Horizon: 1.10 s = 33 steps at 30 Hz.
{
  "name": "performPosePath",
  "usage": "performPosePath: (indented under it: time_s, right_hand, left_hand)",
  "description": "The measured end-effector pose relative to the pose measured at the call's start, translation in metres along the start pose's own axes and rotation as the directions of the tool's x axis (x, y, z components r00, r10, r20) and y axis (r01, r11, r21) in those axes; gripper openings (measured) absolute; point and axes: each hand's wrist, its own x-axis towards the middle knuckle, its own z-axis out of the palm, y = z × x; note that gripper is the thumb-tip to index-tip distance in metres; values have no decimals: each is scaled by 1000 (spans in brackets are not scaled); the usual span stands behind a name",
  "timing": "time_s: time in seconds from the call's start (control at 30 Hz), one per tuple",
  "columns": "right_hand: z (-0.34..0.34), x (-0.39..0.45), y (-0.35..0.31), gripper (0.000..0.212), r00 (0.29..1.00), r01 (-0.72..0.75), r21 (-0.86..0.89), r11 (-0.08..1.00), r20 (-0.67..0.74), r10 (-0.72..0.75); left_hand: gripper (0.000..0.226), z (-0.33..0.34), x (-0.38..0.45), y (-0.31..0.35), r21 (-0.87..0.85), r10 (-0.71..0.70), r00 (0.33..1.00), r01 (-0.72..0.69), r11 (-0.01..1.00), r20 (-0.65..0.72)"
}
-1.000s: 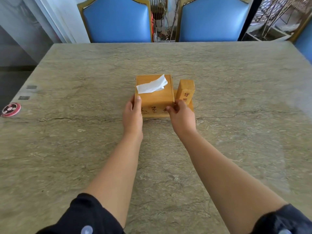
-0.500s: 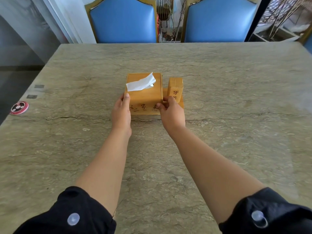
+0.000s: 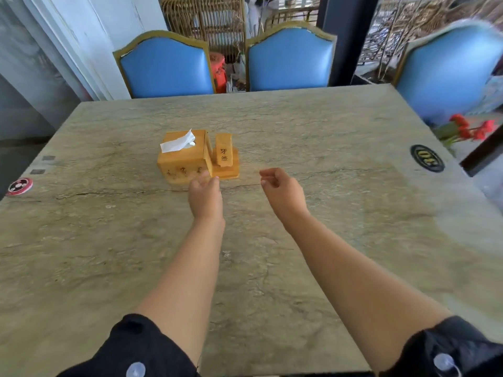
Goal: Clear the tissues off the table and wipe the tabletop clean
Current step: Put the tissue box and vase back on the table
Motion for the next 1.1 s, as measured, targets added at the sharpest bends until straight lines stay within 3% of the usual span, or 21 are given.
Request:
performPosePath:
  time_s: [0.2,0.33,0.5,0.77,1.1]
  right_hand:
    - [-138,-77,29,24,996,19,-47,999,-85,-23]
    - [-228,-125,59,23,988,18,-58,998,-151,-27]
    - [-323,-158,103,23,975,5,-40,999,-221,-14]
    - [-432,-119,171,19,945,-73,60,996,-316,89]
    - [-512,19,254,36,959,-124,36,992,-253,129]
  left_hand:
    - [19,61,-147,-3,-27,104,972,-100,995,213]
    - [21,108,-243,-15,-102,91,933,-59,993,347]
    - [20,169,-322,-31,-57,71,876,-50,997,477]
    - [21,285,-358,-52,-4,73,838,-84,996,541]
    - [24,454,-337,-86,-42,45,857,-28,999,513]
